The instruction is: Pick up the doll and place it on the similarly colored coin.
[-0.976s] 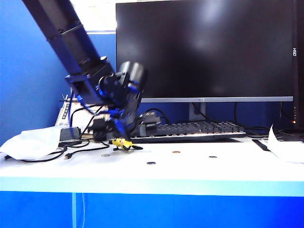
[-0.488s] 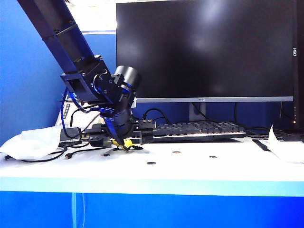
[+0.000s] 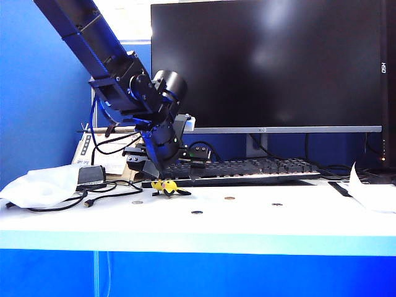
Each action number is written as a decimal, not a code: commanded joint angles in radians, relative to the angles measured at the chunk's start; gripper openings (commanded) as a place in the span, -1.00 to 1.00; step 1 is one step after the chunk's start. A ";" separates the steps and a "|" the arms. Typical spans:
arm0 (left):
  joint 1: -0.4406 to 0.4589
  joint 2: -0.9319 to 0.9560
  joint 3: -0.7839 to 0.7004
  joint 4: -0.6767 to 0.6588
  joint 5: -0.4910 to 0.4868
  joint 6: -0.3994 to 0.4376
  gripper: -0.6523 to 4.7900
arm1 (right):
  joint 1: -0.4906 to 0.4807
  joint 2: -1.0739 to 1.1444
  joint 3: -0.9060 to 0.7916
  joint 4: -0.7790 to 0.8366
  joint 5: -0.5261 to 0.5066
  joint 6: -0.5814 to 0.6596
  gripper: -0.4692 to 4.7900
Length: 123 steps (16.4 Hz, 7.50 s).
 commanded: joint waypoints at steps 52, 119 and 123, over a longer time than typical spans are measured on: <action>-0.013 -0.041 0.057 -0.394 -0.013 -1.078 1.00 | 0.000 0.000 -0.005 0.001 0.000 -0.001 -0.84; -0.201 -0.027 0.113 -0.286 0.100 -0.747 -0.78 | 0.000 0.000 -0.005 0.002 0.001 -0.001 -0.84; -0.196 0.003 0.113 -0.263 0.099 -0.761 -0.78 | 0.000 0.000 -0.005 0.001 0.001 -0.001 -0.84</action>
